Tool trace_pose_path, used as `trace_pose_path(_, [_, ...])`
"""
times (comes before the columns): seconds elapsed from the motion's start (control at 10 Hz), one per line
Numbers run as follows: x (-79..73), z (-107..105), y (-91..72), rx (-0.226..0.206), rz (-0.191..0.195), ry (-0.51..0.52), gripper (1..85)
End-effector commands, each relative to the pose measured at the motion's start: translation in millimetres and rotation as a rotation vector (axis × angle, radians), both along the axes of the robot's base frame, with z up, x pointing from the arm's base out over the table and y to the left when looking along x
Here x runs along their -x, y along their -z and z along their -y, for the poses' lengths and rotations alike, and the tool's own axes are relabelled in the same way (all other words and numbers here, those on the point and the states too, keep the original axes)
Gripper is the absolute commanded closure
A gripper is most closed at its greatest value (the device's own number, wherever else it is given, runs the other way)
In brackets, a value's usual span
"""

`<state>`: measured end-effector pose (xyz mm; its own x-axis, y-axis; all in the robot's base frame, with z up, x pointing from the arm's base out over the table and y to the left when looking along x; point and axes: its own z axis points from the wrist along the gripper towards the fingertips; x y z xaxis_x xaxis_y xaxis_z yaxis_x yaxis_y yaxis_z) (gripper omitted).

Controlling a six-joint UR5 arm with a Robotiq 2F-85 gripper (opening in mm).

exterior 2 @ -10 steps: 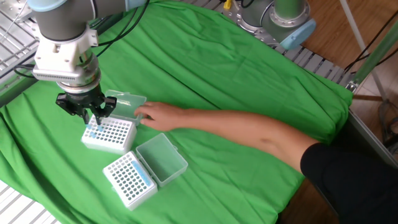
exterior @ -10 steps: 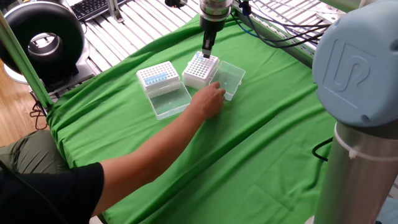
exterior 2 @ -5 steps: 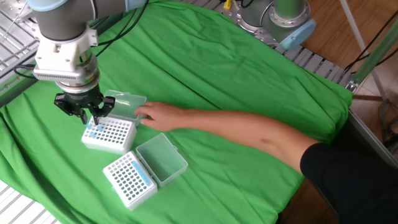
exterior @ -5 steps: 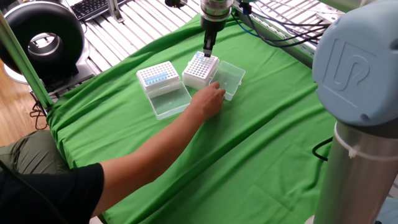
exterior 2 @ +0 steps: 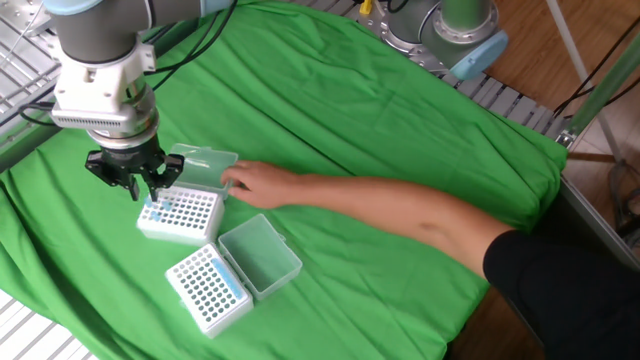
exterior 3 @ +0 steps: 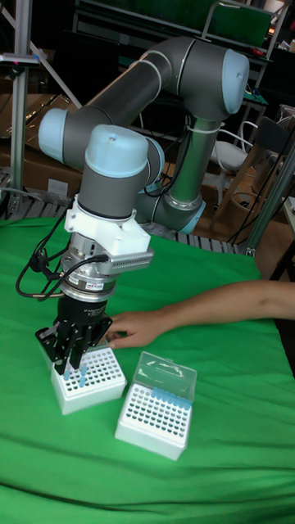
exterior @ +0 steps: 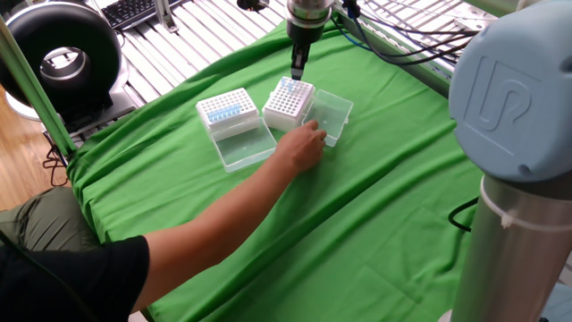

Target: Insert a medium pipette tip into the holder for medium pipette tips

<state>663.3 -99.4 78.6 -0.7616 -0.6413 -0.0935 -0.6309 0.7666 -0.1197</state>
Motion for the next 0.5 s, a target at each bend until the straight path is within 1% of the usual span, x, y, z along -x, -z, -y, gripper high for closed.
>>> trace_pose_path(0.0, [-5.2,-7.7,1.7,-0.035,0.013,0.004,55.0])
trace_pose_path(0.1, [-4.9,-10.2,4.2,-0.047,0.011,0.009,55.0])
trace_pose_path(0.4, [-7.4,-10.6,7.9,-0.05,0.017,0.009,56.0])
